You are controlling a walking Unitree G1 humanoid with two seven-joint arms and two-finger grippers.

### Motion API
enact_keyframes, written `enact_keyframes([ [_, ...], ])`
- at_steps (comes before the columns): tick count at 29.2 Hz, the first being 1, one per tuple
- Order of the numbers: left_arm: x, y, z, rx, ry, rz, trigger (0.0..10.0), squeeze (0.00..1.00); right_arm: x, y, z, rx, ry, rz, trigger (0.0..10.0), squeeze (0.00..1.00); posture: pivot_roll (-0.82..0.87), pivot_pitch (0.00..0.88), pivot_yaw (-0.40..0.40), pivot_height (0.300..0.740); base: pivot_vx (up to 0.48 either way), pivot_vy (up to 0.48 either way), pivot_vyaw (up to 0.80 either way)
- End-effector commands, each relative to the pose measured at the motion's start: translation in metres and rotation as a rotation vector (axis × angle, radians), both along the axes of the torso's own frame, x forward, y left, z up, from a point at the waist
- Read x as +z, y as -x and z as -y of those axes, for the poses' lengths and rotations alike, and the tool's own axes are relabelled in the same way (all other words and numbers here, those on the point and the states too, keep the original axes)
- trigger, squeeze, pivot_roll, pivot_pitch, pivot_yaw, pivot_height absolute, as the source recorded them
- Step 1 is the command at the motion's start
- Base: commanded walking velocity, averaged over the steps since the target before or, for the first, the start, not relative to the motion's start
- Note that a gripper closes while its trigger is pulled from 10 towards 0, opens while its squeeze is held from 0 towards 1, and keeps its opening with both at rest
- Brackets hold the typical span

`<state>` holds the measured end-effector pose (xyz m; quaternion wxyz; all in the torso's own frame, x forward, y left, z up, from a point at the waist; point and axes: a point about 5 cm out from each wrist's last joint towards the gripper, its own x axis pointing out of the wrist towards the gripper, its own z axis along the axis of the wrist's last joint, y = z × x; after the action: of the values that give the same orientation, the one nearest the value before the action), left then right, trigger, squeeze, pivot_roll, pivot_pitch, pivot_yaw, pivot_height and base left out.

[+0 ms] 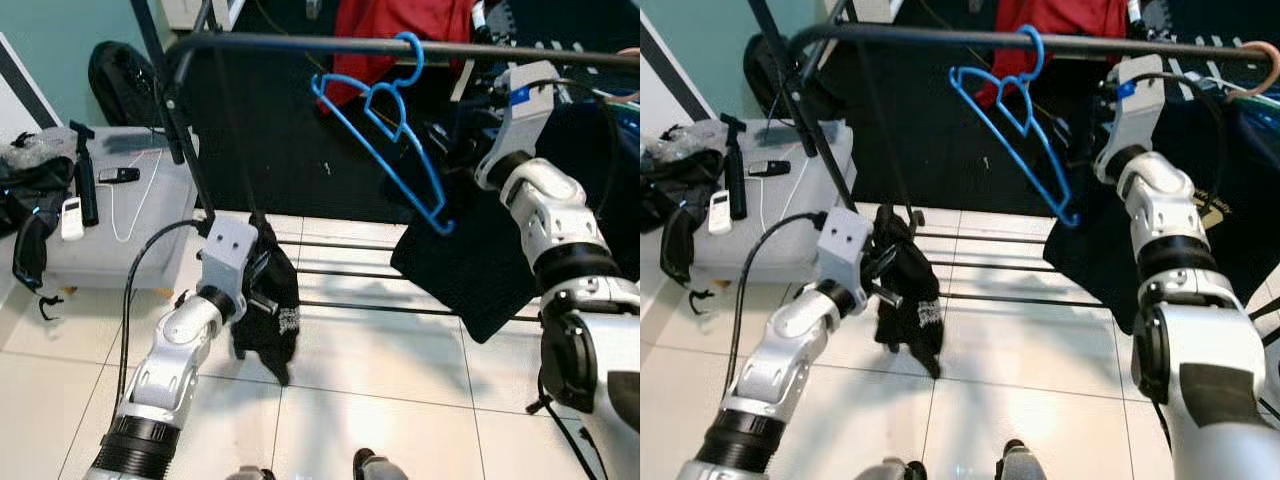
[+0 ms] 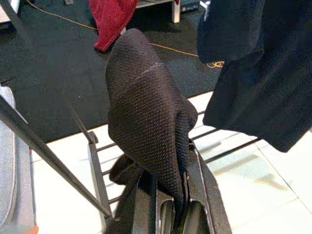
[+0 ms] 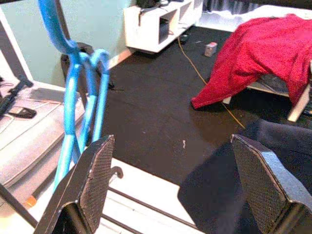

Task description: Hang hanger

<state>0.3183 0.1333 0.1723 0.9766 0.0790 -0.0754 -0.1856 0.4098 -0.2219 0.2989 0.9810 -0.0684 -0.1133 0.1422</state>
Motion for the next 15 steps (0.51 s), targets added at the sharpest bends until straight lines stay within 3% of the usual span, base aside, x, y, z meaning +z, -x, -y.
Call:
enact_keyframes([
  [1, 0.000, 0.005, -0.005, 0.007, 0.006, -0.004, 10.0, 0.00, 0.007, 0.000, 0.001, 0.012, -0.002, 0.023, 10.0, 1.00, -0.02, 0.321, -0.012, 0.740, 0.000, 0.000, 0.00],
  [7, 0.007, 0.012, -0.001, -0.011, 0.022, 0.014, 10.0, 0.00, 0.020, -0.001, -0.009, 0.062, 0.078, 0.051, 10.0, 1.00, -0.03, 0.336, -0.031, 0.740, 0.000, 0.000, 0.00],
  [12, 0.009, 0.017, 0.004, -0.039, 0.032, 0.015, 10.0, 0.00, 0.025, -0.002, -0.007, 0.019, 0.091, 0.072, 10.0, 1.00, -0.02, 0.334, -0.032, 0.740, 0.000, 0.000, 0.00],
  [13, 0.010, 0.019, 0.007, -0.056, 0.033, 0.011, 10.0, 0.00, 0.026, -0.001, -0.006, -0.001, 0.088, 0.084, 10.0, 0.97, -0.02, 0.330, -0.027, 0.740, 0.000, 0.000, 0.00],
  [14, 0.010, 0.021, 0.010, -0.076, 0.029, 0.008, 10.0, 0.00, 0.025, -0.001, -0.004, -0.008, 0.076, 0.097, 10.0, 0.86, -0.01, 0.324, -0.021, 0.740, 0.000, 0.000, 0.00],
  [15, 0.011, 0.023, 0.013, -0.091, 0.026, 0.006, 10.0, 0.00, 0.025, 0.000, -0.003, -0.011, 0.068, 0.109, 10.0, 0.86, -0.01, 0.322, -0.019, 0.740, 0.000, 0.000, 0.00],
])
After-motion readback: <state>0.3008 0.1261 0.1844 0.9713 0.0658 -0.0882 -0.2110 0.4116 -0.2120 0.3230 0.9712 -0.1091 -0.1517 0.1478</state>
